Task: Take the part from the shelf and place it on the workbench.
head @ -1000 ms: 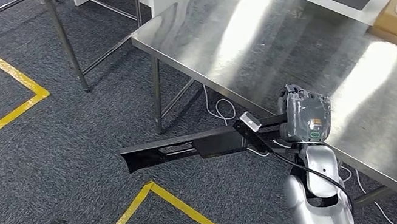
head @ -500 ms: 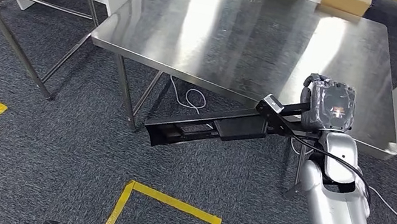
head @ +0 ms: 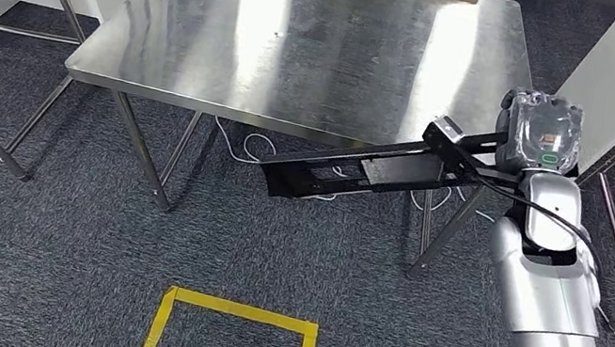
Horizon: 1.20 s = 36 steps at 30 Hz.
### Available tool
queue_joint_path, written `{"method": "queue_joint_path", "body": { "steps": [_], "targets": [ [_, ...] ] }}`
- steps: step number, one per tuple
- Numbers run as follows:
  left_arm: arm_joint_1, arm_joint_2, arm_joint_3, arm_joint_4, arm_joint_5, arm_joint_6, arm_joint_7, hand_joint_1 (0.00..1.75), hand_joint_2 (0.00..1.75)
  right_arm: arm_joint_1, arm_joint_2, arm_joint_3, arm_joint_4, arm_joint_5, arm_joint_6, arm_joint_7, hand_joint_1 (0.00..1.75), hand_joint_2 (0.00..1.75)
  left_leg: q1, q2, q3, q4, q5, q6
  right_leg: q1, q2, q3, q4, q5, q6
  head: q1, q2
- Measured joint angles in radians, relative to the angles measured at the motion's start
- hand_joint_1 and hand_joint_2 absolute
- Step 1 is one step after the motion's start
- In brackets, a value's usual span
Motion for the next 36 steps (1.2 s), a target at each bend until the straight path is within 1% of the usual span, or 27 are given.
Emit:
{"method": "queue_joint_path", "body": {
  "steps": [1,2,3,4,6,7,9,12,16,21,25,28,32,36],
  "targets": [
    [0.0,0.001,0.0,0.0,-0.001,0.0,0.001,0.0,1.75,-0.015,-0.006,-0.006,0.01,0.0,0.0,-0.001,1.75,1.75,-0.002,-0.003,0.034,-0.07,0.034,0.01,0.001,0.004,0.0,0.0,0.001,0.0,0.0,0.0],
    [0.0,0.002,0.001,0.0,-0.002,-0.001,0.001,0.0,1.75,-0.028,-0.012,-0.011,0.019,-0.001,0.0,-0.003,1.75,1.75,-0.005,-0.005,0.063,-0.13,0.059,0.017,0.005,0.007,0.0,0.0,0.001,0.001,0.001,0.0],
    [0.0,0.002,0.001,0.0,-0.002,-0.001,0.001,0.0,1.75,-0.04,-0.016,-0.015,0.026,-0.001,0.0,-0.003,1.75,1.75,-0.009,-0.005,0.083,-0.171,0.072,0.021,0.008,0.008,-0.002,0.002,0.002,0.002,0.001,0.0],
    [0.0,0.002,0.001,0.0,-0.003,-0.001,0.001,0.0,1.75,-0.048,-0.021,-0.019,0.033,-0.001,0.0,-0.004,1.75,1.75,-0.011,-0.005,0.091,-0.191,0.076,0.016,0.013,0.009,-0.004,0.003,0.002,0.003,0.003,0.0],
    [0.0,0.001,0.002,0.0,-0.003,-0.003,0.002,0.0,1.75,-0.057,-0.027,-0.023,0.043,-0.001,-0.001,-0.004,1.75,1.75,-0.016,-0.002,0.089,-0.197,0.08,0.001,0.016,0.01,-0.009,0.007,0.003,0.005,0.004,0.0],
    [-0.001,0.001,0.002,0.0,-0.003,-0.005,0.005,0.0,1.75,-0.059,-0.03,-0.024,0.047,-0.002,-0.001,-0.005,1.75,1.75,-0.019,-0.003,0.087,-0.198,0.082,-0.003,0.017,0.01,-0.011,0.007,0.004,0.006,0.006,0.0],
    [-0.001,0.001,0.002,0.0,-0.007,-0.009,0.016,0.0,1.75,-0.069,-0.04,-0.026,0.062,-0.006,-0.003,-0.01,1.75,1.75,-0.027,-0.004,0.081,-0.197,0.087,0.004,0.015,0.007,-0.017,0.006,0.009,0.012,0.006,0.0],
    [-0.002,0.0,0.002,0.0,-0.017,-0.011,0.04,0.0,1.75,-0.102,-0.06,-0.029,0.102,-0.016,-0.007,-0.024,1.75,1.75,-0.035,-0.006,0.074,-0.197,0.092,0.014,0.011,0.004,-0.023,0.005,0.013,0.019,0.006,0.0],
    [-0.006,0.0,0.002,0.0,-0.032,-0.016,0.063,0.0,1.75,-0.137,-0.077,-0.026,0.165,-0.012,-0.023,-0.03,1.75,1.75,-0.038,-0.006,0.071,-0.197,0.096,0.019,0.008,0.003,-0.024,0.001,0.018,0.026,0.006,0.0],
    [-0.016,0.0,0.002,0.0,-0.043,-0.027,0.077,0.0,1.75,-0.174,-0.101,-0.019,0.228,0.001,-0.032,-0.028,1.75,1.75,-0.042,-0.007,0.067,-0.197,0.099,0.025,0.005,0.003,-0.027,0.001,0.022,0.032,0.006,0.0],
    [-0.018,0.0,0.001,0.0,-0.05,-0.029,0.08,0.0,1.75,-0.201,-0.116,-0.006,0.262,0.02,-0.042,-0.014,1.75,1.75,-0.043,-0.006,0.065,-0.197,0.101,0.027,0.003,0.003,-0.029,0.001,0.024,0.033,0.006,0.0],
    [-0.019,0.0,0.001,0.0,-0.053,-0.029,0.086,0.0,1.75,-0.213,-0.117,0.009,0.281,0.033,-0.058,-0.004,1.75,1.75,-0.043,-0.006,0.065,-0.197,0.101,0.027,0.003,0.003,-0.029,0.001,0.024,0.033,0.006,0.0],
    [-0.023,0.0,0.001,0.0,-0.051,-0.028,0.095,0.0,1.75,-0.216,-0.102,0.03,0.295,0.053,-0.069,0.013,1.75,1.75,-0.042,-0.005,0.065,-0.197,0.102,0.028,0.003,0.003,-0.029,0.001,0.024,0.033,0.006,0.0],
    [-0.024,0.0,0.002,0.0,-0.044,-0.027,0.096,0.0,1.75,-0.228,-0.079,0.049,0.308,0.062,-0.066,0.014,1.75,1.75,-0.04,-0.005,0.064,-0.197,0.103,0.028,0.003,0.004,-0.03,0.001,0.026,0.03,0.006,0.0]
  ]
}}
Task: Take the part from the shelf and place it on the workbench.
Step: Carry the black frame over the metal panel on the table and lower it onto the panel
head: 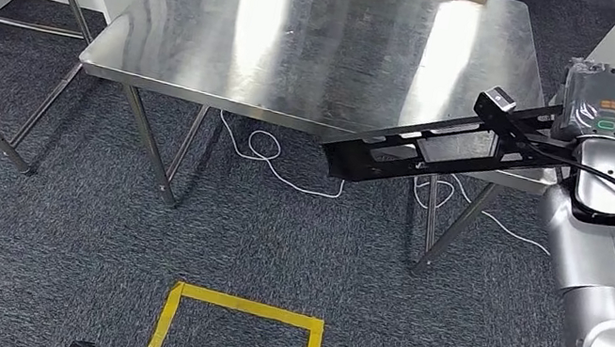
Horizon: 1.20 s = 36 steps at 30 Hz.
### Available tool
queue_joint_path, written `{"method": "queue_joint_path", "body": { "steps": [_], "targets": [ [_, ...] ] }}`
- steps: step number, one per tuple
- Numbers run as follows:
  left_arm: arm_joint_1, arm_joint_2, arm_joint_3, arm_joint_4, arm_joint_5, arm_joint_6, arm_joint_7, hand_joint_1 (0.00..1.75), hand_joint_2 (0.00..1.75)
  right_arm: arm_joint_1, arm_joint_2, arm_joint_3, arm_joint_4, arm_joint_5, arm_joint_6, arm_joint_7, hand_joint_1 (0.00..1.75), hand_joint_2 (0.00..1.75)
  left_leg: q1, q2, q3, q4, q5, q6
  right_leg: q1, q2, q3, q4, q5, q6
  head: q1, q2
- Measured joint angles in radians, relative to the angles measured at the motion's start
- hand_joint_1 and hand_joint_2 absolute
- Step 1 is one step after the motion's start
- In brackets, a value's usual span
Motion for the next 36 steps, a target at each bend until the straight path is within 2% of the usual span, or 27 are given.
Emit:
{"method": "queue_joint_path", "body": {
  "steps": [15,27,36],
  "targets": [
    [0.005,0.004,0.01,0.0,0.01,0.0,-0.012,0.0,1.75,-0.048,0.031,0.041,0.042,0.023,-0.005,-0.002,1.75,1.75,0.0,0.0,-0.001,0.0,0.001,0.0,0.0,0.0,0.0,0.0,0.0,0.0,0.0,0.0],
    [0.007,0.016,0.02,0.0,0.001,-0.001,0.004,0.0,1.75,-0.168,0.043,0.077,0.058,0.043,0.034,0.001,1.75,1.75,0.001,0.0,-0.002,0.0,0.001,0.0,0.0,0.0,-0.001,0.0,0.0,0.0,0.0,0.0],
    [0.008,0.018,0.031,0.0,0.003,-0.001,0.006,0.0,1.75,-0.237,0.073,0.109,0.099,0.061,0.032,0.012,1.75,1.75,0.001,0.0,-0.002,0.0,0.001,0.0,0.0,0.0,-0.001,0.0,0.0,0.0,0.0,0.0]
  ]
}}
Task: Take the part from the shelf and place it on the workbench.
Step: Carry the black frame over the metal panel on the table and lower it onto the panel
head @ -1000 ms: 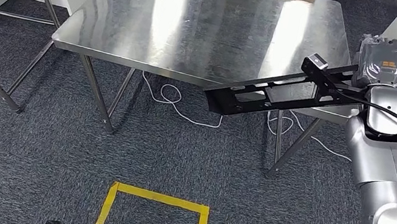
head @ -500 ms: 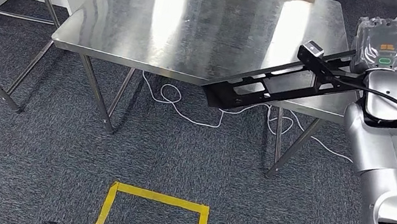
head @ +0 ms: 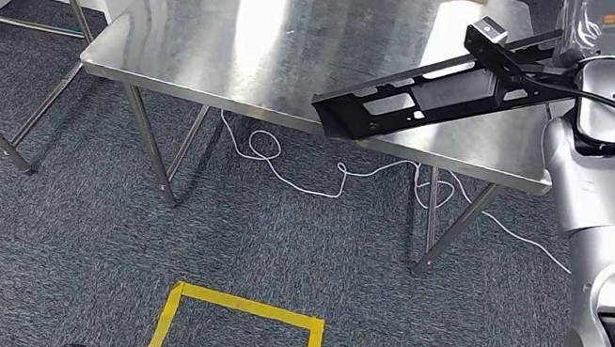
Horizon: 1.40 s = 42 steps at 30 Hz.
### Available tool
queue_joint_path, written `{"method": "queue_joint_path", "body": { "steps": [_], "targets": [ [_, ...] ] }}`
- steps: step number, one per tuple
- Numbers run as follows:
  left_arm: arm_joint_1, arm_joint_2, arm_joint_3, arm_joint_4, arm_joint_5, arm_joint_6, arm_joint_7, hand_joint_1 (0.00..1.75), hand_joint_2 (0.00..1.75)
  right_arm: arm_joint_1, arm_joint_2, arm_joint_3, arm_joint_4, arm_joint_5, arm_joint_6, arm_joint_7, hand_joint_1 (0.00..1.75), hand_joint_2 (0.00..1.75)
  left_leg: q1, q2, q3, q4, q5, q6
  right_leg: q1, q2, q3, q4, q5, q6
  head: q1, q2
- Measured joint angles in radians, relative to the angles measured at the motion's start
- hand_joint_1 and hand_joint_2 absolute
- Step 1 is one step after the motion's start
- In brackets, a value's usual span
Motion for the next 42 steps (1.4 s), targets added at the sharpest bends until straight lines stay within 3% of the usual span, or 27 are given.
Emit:
{"method": "queue_joint_path", "body": {
  "steps": [8,12,13,15,17,18,20,21,22,24,26,28,29,31,32,33,34,36,37,38,39,42],
  "targets": [
    [0.004,0.003,0.012,0.001,0.008,-0.002,-0.005,0.0,1.75,-0.026,0.014,0.021,0.03,0.001,0.0,0.0,1.75,1.75,-0.004,-0.001,-0.003,0.005,-0.001,0.002,-0.01,0.0,0.001,-0.001,0.003,0.004,0.0,0.0],
    [0.004,0.006,0.013,0.001,0.011,-0.003,-0.009,0.0,1.75,-0.035,0.015,0.025,0.039,-0.002,-0.001,0.0,1.75,1.75,0.003,0.003,0.004,-0.012,0.007,0.02,-0.007,-0.001,-0.012,0.013,-0.006,0.009,0.0,0.0],
    [0.004,0.006,0.014,0.001,0.012,-0.003,-0.01,0.0,1.75,-0.039,0.015,0.026,0.041,-0.003,-0.001,0.0,1.75,1.75,0.007,0.004,0.008,-0.018,0.011,0.024,-0.006,-0.002,-0.032,0.051,-0.025,0.006,0.001,0.0],
    [0.004,0.005,0.014,0.001,0.014,-0.006,-0.012,0.0,1.75,-0.043,0.014,0.027,0.047,-0.005,-0.001,0.0,1.75,1.75,0.012,0.007,0.008,-0.022,0.013,0.029,-0.006,-0.005,-0.095,0.181,-0.08,-0.003,0.002,0.0],
    [0.005,0.005,0.016,0.002,0.017,-0.01,-0.014,0.0,1.75,-0.041,0.014,0.029,0.055,-0.006,-0.002,0.0,1.75,1.75,0.013,0.007,0.008,-0.021,0.011,0.027,-0.009,-0.005,-0.146,0.288,-0.113,0.001,0.002,0.0],
    [0.005,0.004,0.017,0.002,0.018,-0.011,-0.014,0.0,1.75,-0.04,0.014,0.03,0.059,-0.006,-0.002,0.0,1.75,1.75,0.014,0.008,0.008,-0.021,0.01,0.025,-0.01,-0.006,-0.145,0.289,-0.11,0.007,0.002,0.0],
    [0.005,0.003,0.02,0.003,0.018,-0.013,-0.015,0.0,1.75,-0.04,0.016,0.032,0.065,-0.006,-0.003,0.001,1.75,1.75,0.019,0.008,0.012,-0.02,0.006,0.016,-0.016,-0.013,-0.082,0.175,-0.067,0.025,0.002,0.0],
    [0.005,0.004,0.021,0.003,0.018,-0.013,-0.015,0.0,1.75,-0.041,0.016,0.033,0.067,-0.006,-0.004,0.002,1.75,1.75,0.018,0.007,0.014,-0.018,0.002,0.009,-0.017,-0.019,-0.038,0.1,-0.047,0.03,0.003,0.0],
    [0.005,0.004,0.022,0.004,0.018,-0.014,-0.015,0.0,1.75,-0.043,0.018,0.033,0.069,-0.005,-0.004,0.004,1.75,1.75,0.017,0.007,0.016,-0.017,-0.003,0.0,-0.016,-0.021,-0.004,0.042,-0.034,0.029,0.003,0.0],
    [0.006,0.007,0.026,0.004,0.018,-0.014,-0.015,0.0,1.75,-0.044,0.021,0.035,0.073,-0.003,-0.004,0.011,1.75,1.75,0.014,0.008,0.018,-0.016,-0.01,-0.015,-0.011,-0.02,0.023,0.0,-0.034,0.01,0.002,0.0],
    [0.006,0.007,0.028,0.004,0.019,-0.014,-0.015,0.0,1.75,-0.045,0.024,0.037,0.077,0.0,-0.004,0.016,1.75,1.75,0.019,0.011,0.019,-0.011,-0.018,-0.026,-0.012,-0.012,0.027,0.0,-0.039,-0.01,0.001,0.0],
    [0.006,0.008,0.029,0.004,0.019,-0.014,-0.015,0.0,1.75,-0.046,0.027,0.038,0.078,0.001,-0.004,0.018,1.75,1.75,0.026,0.013,0.003,0.036,-0.042,-0.037,-0.015,-0.007,0.038,0.0,-0.047,-0.027,0.0,0.0],
    [0.006,0.008,0.029,0.004,0.019,-0.014,-0.015,0.0,1.75,-0.046,0.03,0.038,0.079,0.001,-0.004,0.019,1.75,1.75,0.028,0.013,-0.022,0.088,-0.064,-0.042,-0.015,-0.004,0.046,0.0,-0.052,-0.035,-0.001,0.0],
    [0.006,0.008,0.03,0.004,0.02,-0.014,-0.015,0.0,1.75,-0.044,0.034,0.039,0.082,0.001,-0.003,0.019,1.75,1.75,0.028,0.013,-0.102,0.223,-0.109,-0.047,-0.01,0.001,0.06,0.0,-0.064,-0.046,-0.001,0.0],
    [0.006,0.008,0.031,0.005,0.02,-0.014,-0.015,0.0,1.75,-0.042,0.036,0.039,0.084,0.001,-0.003,0.019,1.75,1.75,0.028,0.013,-0.138,0.268,-0.113,-0.046,-0.006,0.004,0.068,0.0,-0.072,-0.049,-0.001,0.0],
    [0.007,0.008,0.032,0.005,0.02,-0.014,-0.014,0.0,1.75,-0.04,0.038,0.04,0.086,0.001,-0.002,0.019,1.75,1.75,0.027,0.012,-0.158,0.276,-0.092,-0.041,-0.001,0.007,0.08,0.0,-0.081,-0.05,-0.001,0.0],
    [0.007,0.008,0.033,0.006,0.021,-0.014,-0.014,0.0,1.75,-0.039,0.039,0.04,0.087,0.001,-0.002,0.019,1.75,1.75,0.025,0.012,-0.161,0.249,-0.055,-0.034,0.003,0.01,0.091,0.0,-0.09,-0.051,-0.001,0.0],
    [0.008,0.011,0.037,0.006,0.021,-0.014,-0.013,0.0,1.75,-0.04,0.04,0.041,0.088,0.001,-0.002,0.019,1.75,1.75,0.016,0.008,-0.12,0.116,0.045,-0.005,0.01,0.013,0.12,-0.003,-0.111,-0.052,0.002,0.0],
    [0.009,0.013,0.038,0.006,0.021,-0.015,-0.013,0.0,1.75,-0.042,0.041,0.041,0.09,0.002,0.0,0.02,1.75,1.75,0.009,0.006,-0.098,0.062,0.073,0.009,0.013,0.014,0.13,-0.007,-0.119,-0.051,0.005,0.0],
    [0.009,0.015,0.039,0.007,0.022,-0.016,-0.012,0.0,1.75,-0.043,0.042,0.041,0.091,0.001,0.002,0.02,1.75,1.75,0.002,0.004,-0.077,0.018,0.086,0.025,0.013,0.016,0.138,-0.013,-0.126,-0.047,0.005,0.0],
    [0.009,0.017,0.039,0.007,0.024,-0.016,-0.012,0.0,1.75,-0.044,0.043,0.041,0.093,0.001,0.005,0.02,1.75,1.75,-0.003,0.005,-0.064,-0.001,0.077,0.035,0.013,0.016,0.144,-0.016,-0.127,-0.042,0.005,0.0],
    [0.009,0.019,0.041,0.007,0.027,-0.017,-0.012,0.0,1.75,-0.045,0.044,0.04,0.093,0.0,0.01,0.021,1.75,1.75,-0.006,0.012,-0.019,-0.054,0.06,0.05,0.019,0.013,0.144,0.006,-0.114,-0.017,-0.001,0.0]
  ]
}}
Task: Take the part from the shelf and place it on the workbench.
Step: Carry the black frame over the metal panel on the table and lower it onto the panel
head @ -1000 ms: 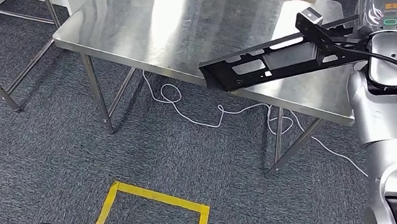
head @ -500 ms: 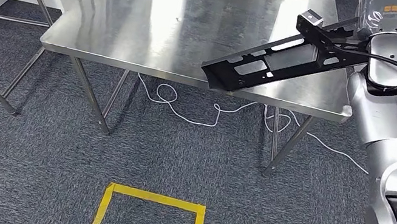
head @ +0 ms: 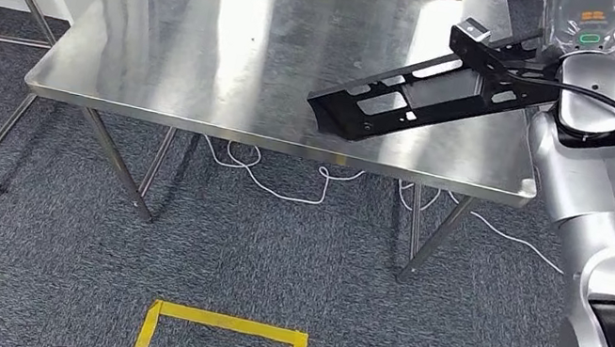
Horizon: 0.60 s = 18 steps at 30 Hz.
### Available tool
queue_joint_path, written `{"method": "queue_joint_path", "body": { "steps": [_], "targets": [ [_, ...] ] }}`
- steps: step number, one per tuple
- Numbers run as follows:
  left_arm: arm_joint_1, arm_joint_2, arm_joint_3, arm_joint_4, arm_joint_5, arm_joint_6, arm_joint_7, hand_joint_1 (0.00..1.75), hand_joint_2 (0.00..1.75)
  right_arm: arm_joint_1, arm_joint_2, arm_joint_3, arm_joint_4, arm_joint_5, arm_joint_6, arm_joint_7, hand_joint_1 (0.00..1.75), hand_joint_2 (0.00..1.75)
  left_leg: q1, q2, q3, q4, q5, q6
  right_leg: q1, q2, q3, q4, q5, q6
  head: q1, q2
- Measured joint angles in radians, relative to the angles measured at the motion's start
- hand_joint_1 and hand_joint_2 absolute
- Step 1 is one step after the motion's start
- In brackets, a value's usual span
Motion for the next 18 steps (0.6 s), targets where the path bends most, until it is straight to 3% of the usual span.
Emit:
{"method": "queue_joint_path", "body": {
  "steps": [2,5,6,7,8,10,11,12,15,16,18],
  "targets": [
    [0.0,-0.001,0.002,0.0,0.001,-0.001,-0.002,0.0,1.75,-0.002,0.001,0.0,0.002,-0.001,0.0,0.001,1.75,1.75,0.007,-0.001,0.031,-0.022,-0.006,0.002,-0.001,-0.006,-0.052,0.084,-0.005,0.006,0.0,0.0],
    [0.002,-0.005,0.003,0.001,0.001,-0.003,-0.003,0.0,1.75,0.016,0.001,0.001,0.012,-0.001,0.001,0.001,1.75,1.75,0.018,-0.006,0.06,-0.028,-0.032,-0.01,-0.01,-0.01,-0.174,0.24,-0.066,0.004,0.001,0.0],
    [0.005,-0.006,0.003,0.001,0.001,-0.004,-0.003,0.0,1.75,0.026,0.0,0.001,0.016,0.0,0.001,0.001,1.75,1.75,0.022,-0.009,0.072,-0.027,-0.044,-0.018,-0.016,-0.011,-0.201,0.249,-0.082,0.006,0.001,0.0],
    [0.008,-0.009,0.004,0.001,0.001,-0.004,-0.003,0.0,1.75,0.034,0.0,0.002,0.02,0.0,0.001,0.001,1.75,1.75,0.026,-0.012,0.084,-0.027,-0.055,-0.026,-0.023,-0.013,-0.214,0.226,-0.078,0.016,0.002,0.0],
    [0.01,-0.01,0.004,0.001,0.001,-0.004,-0.003,0.0,1.75,0.039,0.0,0.002,0.023,0.001,0.001,0.001,1.75,1.75,0.031,-0.013,0.097,-0.027,-0.067,-0.035,-0.032,-0.018,-0.213,0.173,-0.049,0.034,0.002,0.0],
    [0.014,-0.012,0.004,0.002,0.001,-0.005,-0.003,0.0,1.75,0.042,0.0,0.004,0.03,0.001,0.002,0.001,1.75,1.75,0.034,-0.015,0.12,-0.022,-0.093,-0.053,-0.045,-0.038,-0.194,0.031,0.064,0.072,0.003,0.0],
    [0.015,-0.011,0.005,0.002,0.001,-0.004,-0.003,0.0,1.75,0.041,0.001,0.006,0.033,0.001,0.003,0.001,1.75,1.75,0.033,-0.015,0.127,-0.019,-0.107,-0.063,-0.046,-0.047,-0.181,-0.017,0.11,0.075,0.003,0.0],
    [0.016,-0.011,0.006,0.001,0.001,-0.004,-0.003,0.0,1.75,0.04,0.002,0.006,0.035,0.001,0.004,0.001,1.75,1.75,0.032,-0.013,0.135,-0.015,-0.119,-0.071,-0.043,-0.052,-0.173,-0.043,0.139,0.066,0.003,0.0],
    [0.014,-0.01,0.009,0.001,0.001,-0.003,-0.002,0.0,1.75,0.031,0.007,0.007,0.035,0.001,0.005,0.001,1.75,1.75,0.037,-0.008,0.14,0.015,-0.129,-0.085,-0.048,-0.044,-0.15,-0.043,0.133,0.017,-0.002,0.0],
    [0.012,-0.01,0.01,0.001,0.001,-0.004,-0.003,0.0,1.75,0.028,0.009,0.007,0.035,0.001,0.005,0.001,1.75,1.75,0.04,-0.007,0.122,0.052,-0.124,-0.089,-0.051,-0.042,-0.138,-0.044,0.125,0.006,-0.003,0.0],
    [0.011,-0.01,0.012,0.001,0.0,-0.004,-0.002,0.0,1.75,0.032,0.013,0.007,0.038,0.002,0.006,0.001,1.75,1.75,0.045,-0.006,0.054,0.175,-0.133,-0.1,-0.049,-0.035,-0.107,-0.049,0.106,-0.013,-0.003,0.0]
  ]
}}
